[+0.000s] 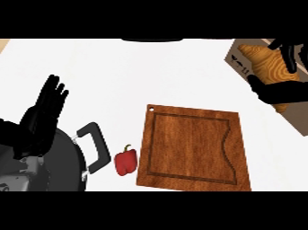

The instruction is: Pick the croissant from the cutting board and place it in the cardboard box

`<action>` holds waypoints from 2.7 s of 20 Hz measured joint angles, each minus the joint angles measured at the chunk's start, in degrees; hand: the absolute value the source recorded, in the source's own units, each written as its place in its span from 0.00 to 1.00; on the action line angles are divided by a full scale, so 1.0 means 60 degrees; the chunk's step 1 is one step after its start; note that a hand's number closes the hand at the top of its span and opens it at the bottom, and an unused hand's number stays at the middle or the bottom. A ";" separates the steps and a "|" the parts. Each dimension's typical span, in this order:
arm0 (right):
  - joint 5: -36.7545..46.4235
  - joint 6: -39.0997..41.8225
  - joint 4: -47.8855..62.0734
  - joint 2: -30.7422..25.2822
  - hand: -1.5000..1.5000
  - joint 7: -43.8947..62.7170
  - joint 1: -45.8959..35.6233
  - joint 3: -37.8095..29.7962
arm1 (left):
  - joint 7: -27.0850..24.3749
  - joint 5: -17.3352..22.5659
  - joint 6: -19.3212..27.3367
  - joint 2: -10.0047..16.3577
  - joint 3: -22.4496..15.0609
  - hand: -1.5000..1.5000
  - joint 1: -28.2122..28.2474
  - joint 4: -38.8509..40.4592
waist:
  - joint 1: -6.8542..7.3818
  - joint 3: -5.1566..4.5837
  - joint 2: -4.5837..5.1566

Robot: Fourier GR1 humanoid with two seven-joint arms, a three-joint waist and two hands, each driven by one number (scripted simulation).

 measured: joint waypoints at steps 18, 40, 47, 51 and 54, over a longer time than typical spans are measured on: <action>0.2444 -0.1948 0.7823 -0.2321 0.00 -0.3871 -0.1617 -0.0030 | 0.0008 0.0208 -0.0351 0.0183 0.0243 0.50 -0.0197 0.0160 | 0.0240 -0.0055 0.0056; -0.1754 -0.3006 1.1597 -0.2168 0.00 -0.7123 -0.3505 -0.4065 | -0.0093 0.0028 -0.0158 -0.0017 0.0131 0.50 -0.0121 0.0191 | 0.0118 0.0002 0.0020; -0.3611 -0.1783 1.2570 -0.2805 0.00 -0.7279 -0.3609 -0.5635 | -0.0135 0.0042 -0.0190 -0.0009 0.0164 0.50 0.0068 -0.0010 | 0.0100 0.0008 0.0034; -0.4181 -0.1482 1.3086 -0.3360 0.00 -0.7704 -0.3397 -0.6089 | -0.0204 -0.0071 -0.0122 -0.0163 0.0014 0.50 0.0206 -0.0066 | 0.0103 0.0011 0.0045; -0.4435 -0.1410 1.3585 -0.3772 0.00 -0.8093 -0.3366 -0.6299 | -0.0290 0.0015 -0.0250 -0.0102 0.0112 0.50 0.0177 0.0054 | 0.0151 0.0014 0.0070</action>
